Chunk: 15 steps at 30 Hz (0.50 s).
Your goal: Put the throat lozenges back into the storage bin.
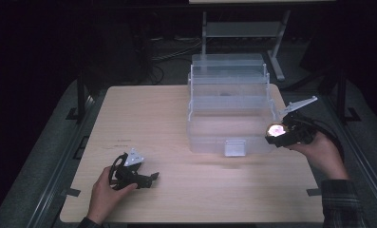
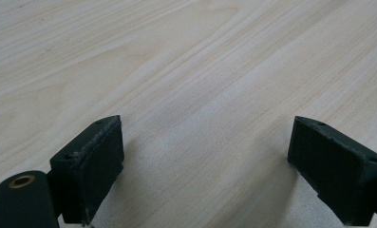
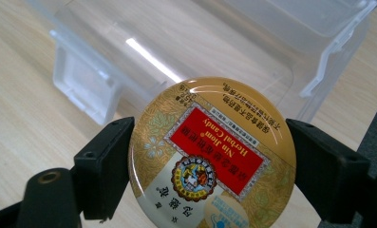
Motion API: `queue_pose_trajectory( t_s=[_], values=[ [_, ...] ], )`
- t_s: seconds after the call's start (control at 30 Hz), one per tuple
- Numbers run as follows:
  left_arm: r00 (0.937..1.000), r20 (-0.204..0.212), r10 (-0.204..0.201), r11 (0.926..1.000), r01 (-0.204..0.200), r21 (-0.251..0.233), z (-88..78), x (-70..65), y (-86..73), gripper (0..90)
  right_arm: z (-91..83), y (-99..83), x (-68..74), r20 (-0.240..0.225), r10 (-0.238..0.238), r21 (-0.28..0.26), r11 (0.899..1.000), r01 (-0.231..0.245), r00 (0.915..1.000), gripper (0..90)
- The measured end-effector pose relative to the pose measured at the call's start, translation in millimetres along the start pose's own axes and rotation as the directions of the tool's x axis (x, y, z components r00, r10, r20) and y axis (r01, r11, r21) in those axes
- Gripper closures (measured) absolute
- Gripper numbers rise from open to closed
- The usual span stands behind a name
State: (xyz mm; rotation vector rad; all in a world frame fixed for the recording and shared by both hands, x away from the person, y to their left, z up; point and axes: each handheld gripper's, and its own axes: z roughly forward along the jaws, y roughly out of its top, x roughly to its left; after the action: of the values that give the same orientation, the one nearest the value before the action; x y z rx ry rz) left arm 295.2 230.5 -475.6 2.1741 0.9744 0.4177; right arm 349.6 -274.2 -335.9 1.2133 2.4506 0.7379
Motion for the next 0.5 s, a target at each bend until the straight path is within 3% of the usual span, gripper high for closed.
queue_pose_trajectory(
  t_s=[0.5],
  values=[
    [1.0, -0.001, 0.002, 1.0, -0.002, 0.0, 0.0, 0.2, 0.0, 10.8, 17.5, 21.8, -17.7, 0.025, 0.029, 0.005, 1.0, -0.029, 0.9993, 19.5]
  ],
)
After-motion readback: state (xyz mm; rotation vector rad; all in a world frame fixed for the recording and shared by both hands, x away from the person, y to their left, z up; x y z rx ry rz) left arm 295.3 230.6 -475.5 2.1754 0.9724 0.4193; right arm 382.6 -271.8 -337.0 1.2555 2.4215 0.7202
